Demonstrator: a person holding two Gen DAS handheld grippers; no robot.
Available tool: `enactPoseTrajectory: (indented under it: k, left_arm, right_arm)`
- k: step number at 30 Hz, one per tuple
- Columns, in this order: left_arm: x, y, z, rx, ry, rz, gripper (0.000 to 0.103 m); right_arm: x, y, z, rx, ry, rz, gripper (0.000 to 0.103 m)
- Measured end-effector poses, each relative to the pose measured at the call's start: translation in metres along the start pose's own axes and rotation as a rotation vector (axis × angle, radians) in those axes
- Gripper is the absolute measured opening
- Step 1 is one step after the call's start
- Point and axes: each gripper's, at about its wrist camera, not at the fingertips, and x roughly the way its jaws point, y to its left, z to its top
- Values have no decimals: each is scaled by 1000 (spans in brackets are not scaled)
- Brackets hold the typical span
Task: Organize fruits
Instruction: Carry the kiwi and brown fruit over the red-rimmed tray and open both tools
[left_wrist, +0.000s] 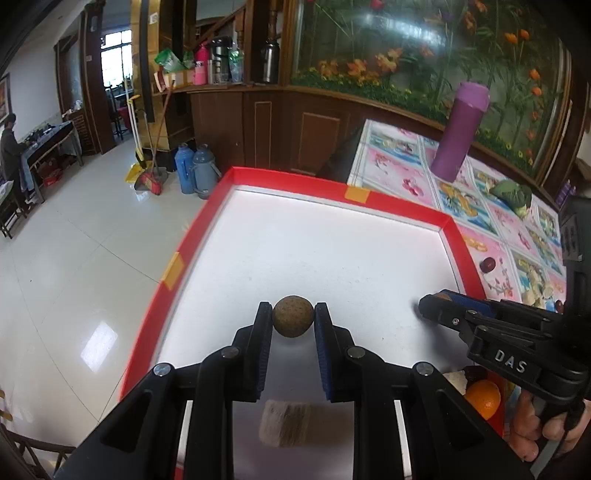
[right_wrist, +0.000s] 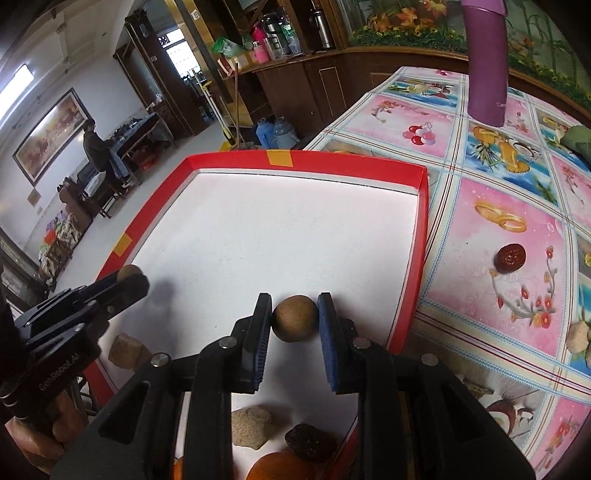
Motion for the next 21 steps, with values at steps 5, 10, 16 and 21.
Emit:
enactPoseTrajectory:
  k: [5, 10, 16, 21]
  left_arm:
    - [10, -3, -1, 17, 46, 16, 22]
    - [12, -1, -5, 18, 64, 40, 22]
    - [8, -3, -4, -7, 74, 57, 60]
    - [-5, -15, -2, -1, 53, 58, 60]
  right_arm:
    - [2, 1, 0, -18, 5, -9, 28]
    - [2, 2, -1, -41, 4, -8, 28]
    - [-9, -8, 1, -12, -14, 37, 39]
    - [-40, -33, 6, 44, -107, 57, 43]
